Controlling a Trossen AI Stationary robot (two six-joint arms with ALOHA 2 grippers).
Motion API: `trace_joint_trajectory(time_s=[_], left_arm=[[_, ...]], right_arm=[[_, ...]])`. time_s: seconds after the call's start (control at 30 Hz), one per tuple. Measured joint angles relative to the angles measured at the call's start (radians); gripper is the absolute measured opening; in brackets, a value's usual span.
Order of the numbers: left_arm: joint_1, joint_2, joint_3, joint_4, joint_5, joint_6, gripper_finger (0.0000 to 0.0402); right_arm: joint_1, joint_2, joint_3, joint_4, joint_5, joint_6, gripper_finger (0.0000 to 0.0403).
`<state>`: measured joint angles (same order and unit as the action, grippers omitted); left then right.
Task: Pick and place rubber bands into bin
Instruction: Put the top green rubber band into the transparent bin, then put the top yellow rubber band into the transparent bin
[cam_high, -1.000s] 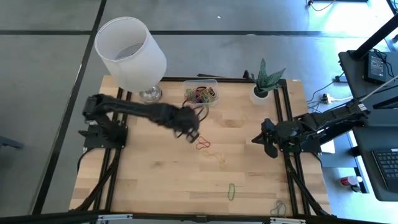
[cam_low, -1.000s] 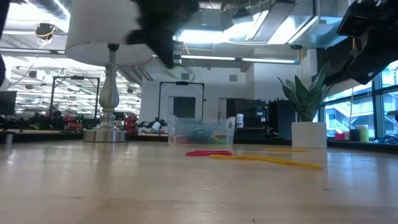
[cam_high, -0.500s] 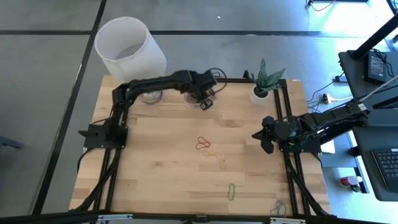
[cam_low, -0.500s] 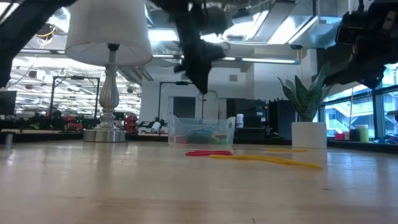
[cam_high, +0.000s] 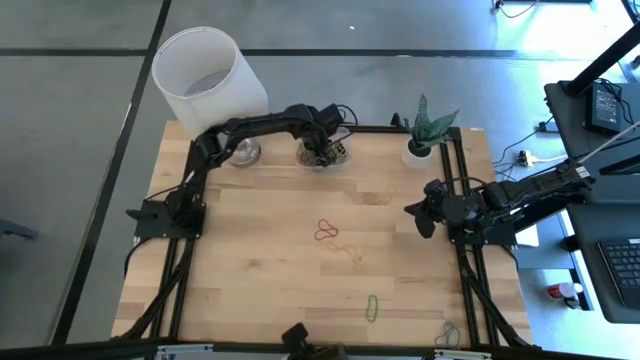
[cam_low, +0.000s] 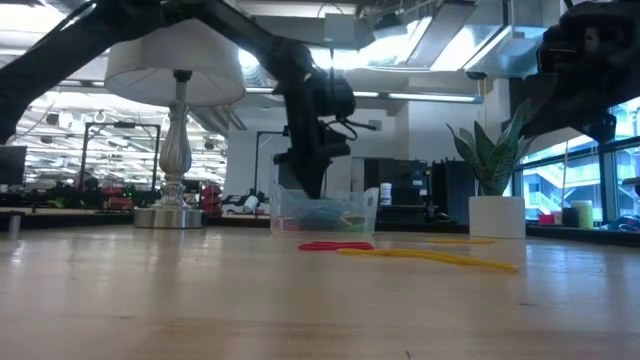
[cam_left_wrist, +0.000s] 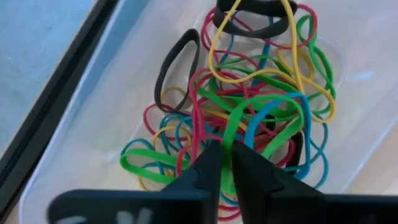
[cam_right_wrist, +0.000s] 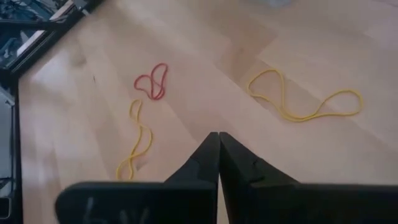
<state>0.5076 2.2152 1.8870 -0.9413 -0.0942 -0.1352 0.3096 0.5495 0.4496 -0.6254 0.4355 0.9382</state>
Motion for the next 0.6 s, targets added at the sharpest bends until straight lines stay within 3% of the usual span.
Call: trace_joint_trajectory(time_s=[0.33,0.6], left_arm=[[-0.001,0.009,0.000,-0.005,-0.011,0.017,0.0098],[-0.014,-0.087,-0.001,-0.035,0.000,-0.083,0.0092]], right_arm=[[0.000,0.000,0.000,-0.006,0.019,-0.016,0.0010],[0.000,0.000,0.000,-0.005,0.019,-0.084,0.0010]])
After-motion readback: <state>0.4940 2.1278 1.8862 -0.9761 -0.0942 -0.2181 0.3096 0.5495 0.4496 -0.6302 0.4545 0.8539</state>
